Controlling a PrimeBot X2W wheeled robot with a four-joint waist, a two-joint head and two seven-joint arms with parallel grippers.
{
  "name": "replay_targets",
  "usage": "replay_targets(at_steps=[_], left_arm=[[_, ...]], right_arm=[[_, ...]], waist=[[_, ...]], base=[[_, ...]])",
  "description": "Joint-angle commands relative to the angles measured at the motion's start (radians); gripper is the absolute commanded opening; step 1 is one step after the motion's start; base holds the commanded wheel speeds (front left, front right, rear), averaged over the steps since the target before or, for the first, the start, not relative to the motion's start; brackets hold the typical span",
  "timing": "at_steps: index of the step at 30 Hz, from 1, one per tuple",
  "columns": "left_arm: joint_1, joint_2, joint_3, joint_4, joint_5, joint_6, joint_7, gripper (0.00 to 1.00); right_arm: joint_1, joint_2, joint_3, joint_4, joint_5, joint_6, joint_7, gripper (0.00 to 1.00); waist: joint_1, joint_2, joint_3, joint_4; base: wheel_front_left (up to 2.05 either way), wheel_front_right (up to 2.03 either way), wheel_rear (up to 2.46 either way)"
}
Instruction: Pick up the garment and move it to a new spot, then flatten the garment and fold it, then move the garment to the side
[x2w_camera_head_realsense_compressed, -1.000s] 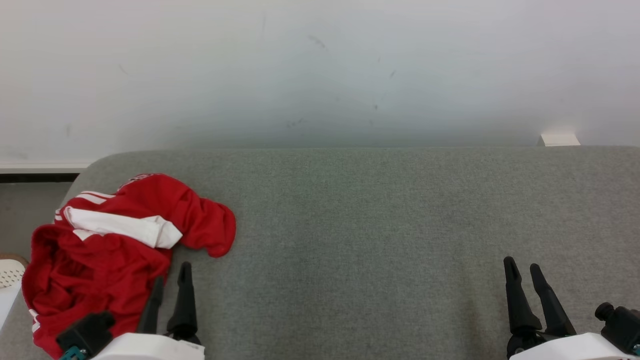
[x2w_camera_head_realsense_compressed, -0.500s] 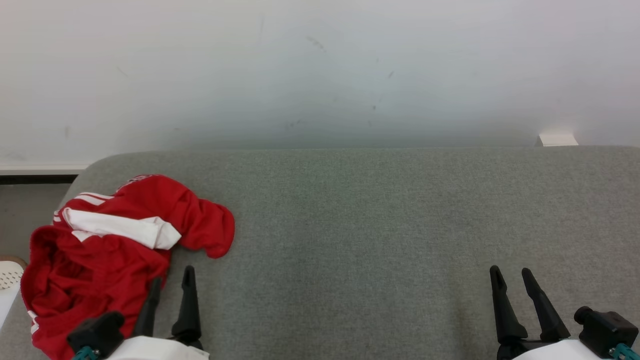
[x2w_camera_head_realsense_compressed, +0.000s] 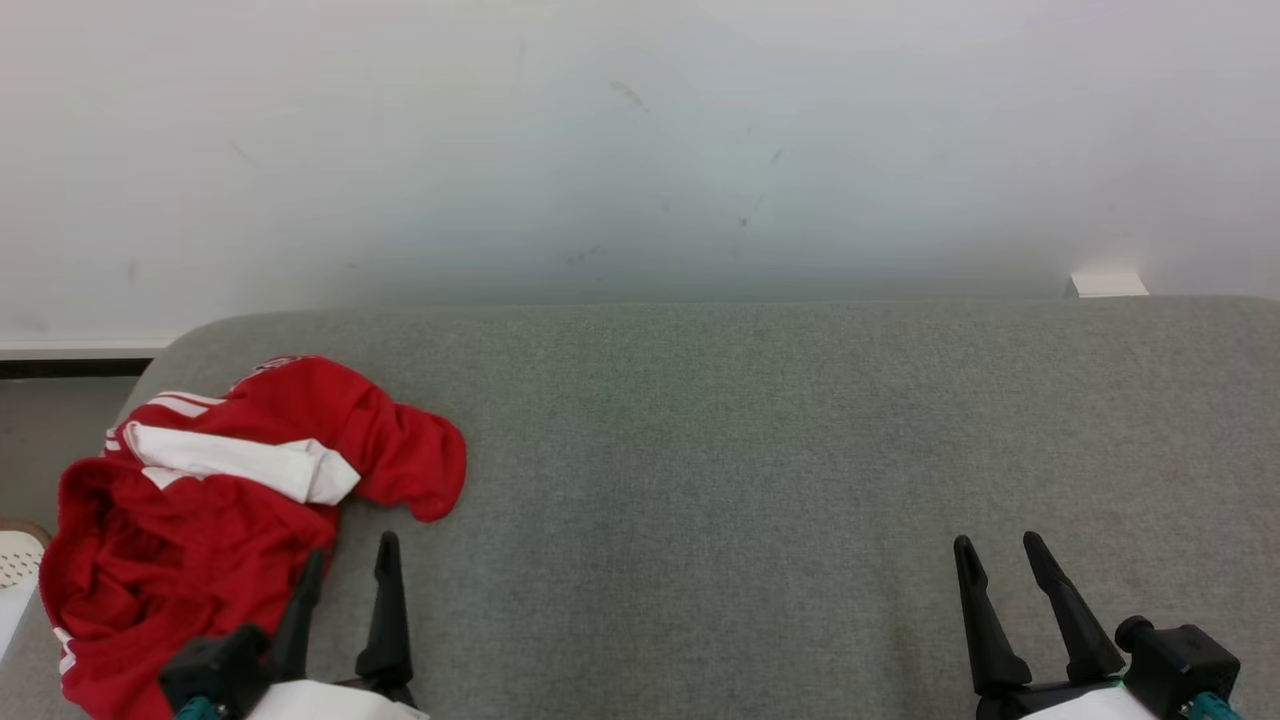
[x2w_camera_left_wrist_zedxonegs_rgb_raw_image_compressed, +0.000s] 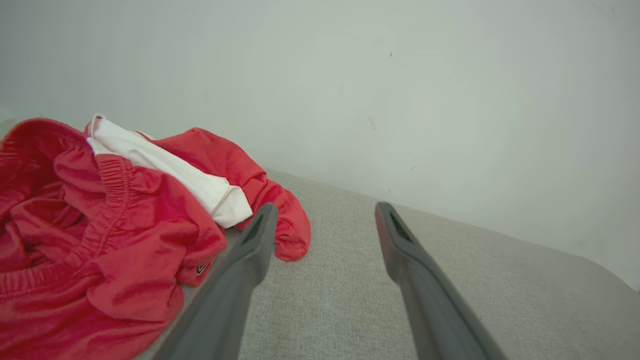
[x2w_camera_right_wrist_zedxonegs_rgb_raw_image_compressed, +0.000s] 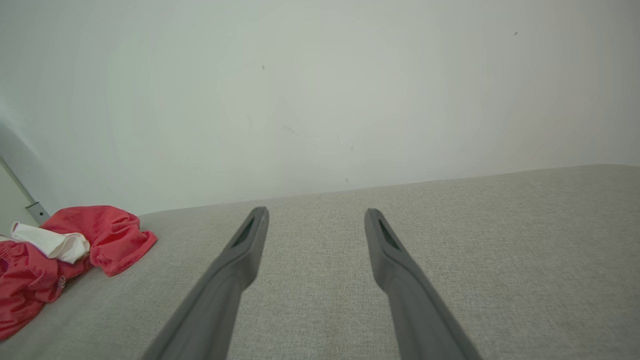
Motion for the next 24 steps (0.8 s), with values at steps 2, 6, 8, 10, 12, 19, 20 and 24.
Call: replay_targets(at_steps=[2, 6, 8, 10, 12, 19, 20, 24], left_arm=[[0.007, 0.003, -0.001, -0.011, 0.044, -0.001, -0.01, 1.0], [0.01, 0.0, -0.004, -0.018, 0.083, 0.002, -0.019, 1.0], [0.011, -0.001, -0.005, -0.022, 0.098, 0.004, -0.024, 1.0], [0.012, -0.002, -0.004, -0.025, 0.116, 0.006, -0.03, 1.0], [0.014, -0.003, -0.001, -0.028, 0.133, 0.011, -0.032, 1.0], [0.017, -0.006, 0.001, -0.033, 0.184, 0.016, -0.049, 1.0], [0.017, -0.007, 0.001, -0.033, 0.193, 0.016, -0.051, 1.0], [0.015, -0.008, -0.002, -0.034, 0.222, 0.018, -0.058, 1.0]], right_arm=[[-0.011, -0.002, 0.006, -0.012, -0.039, 0.001, -0.012, 1.0], [-0.007, -0.002, 0.013, -0.017, -0.075, 0.001, -0.021, 1.0], [-0.005, -0.002, 0.015, -0.02, -0.092, 0.001, -0.024, 1.0], [-0.004, -0.002, 0.016, -0.024, -0.102, 0.001, -0.029, 1.0], [-0.003, -0.002, 0.014, -0.03, -0.117, 0.001, -0.032, 1.0], [0.003, -0.001, 0.013, -0.034, -0.158, 0.001, -0.046, 1.0], [0.003, -0.001, 0.013, -0.035, -0.163, 0.001, -0.049, 1.0], [0.001, -0.001, 0.014, -0.035, -0.186, 0.001, -0.056, 1.0]], waist=[[0.0, -0.0001, -0.002, -0.002], [0.0, -0.0001, -0.004, -0.003], [0.0, -0.0001, -0.004, -0.004], [0.0, -0.0001, -0.005, -0.005], [0.0, -0.0001, -0.006, -0.006], [0.0, -0.0001, -0.008, -0.01], [0.0, -0.0001, -0.008, -0.01], [0.0, -0.0001, -0.007, -0.011]], base=[[0.0, 0.0, 0.0], [0.0, 0.0, 0.0], [0.0, 0.0, 0.0], [0.0, 0.0, 0.0], [0.0, 0.0, 0.0], [0.0, 0.0, 0.0], [0.0, 0.0, 0.0], [0.0, 0.0, 0.0]])
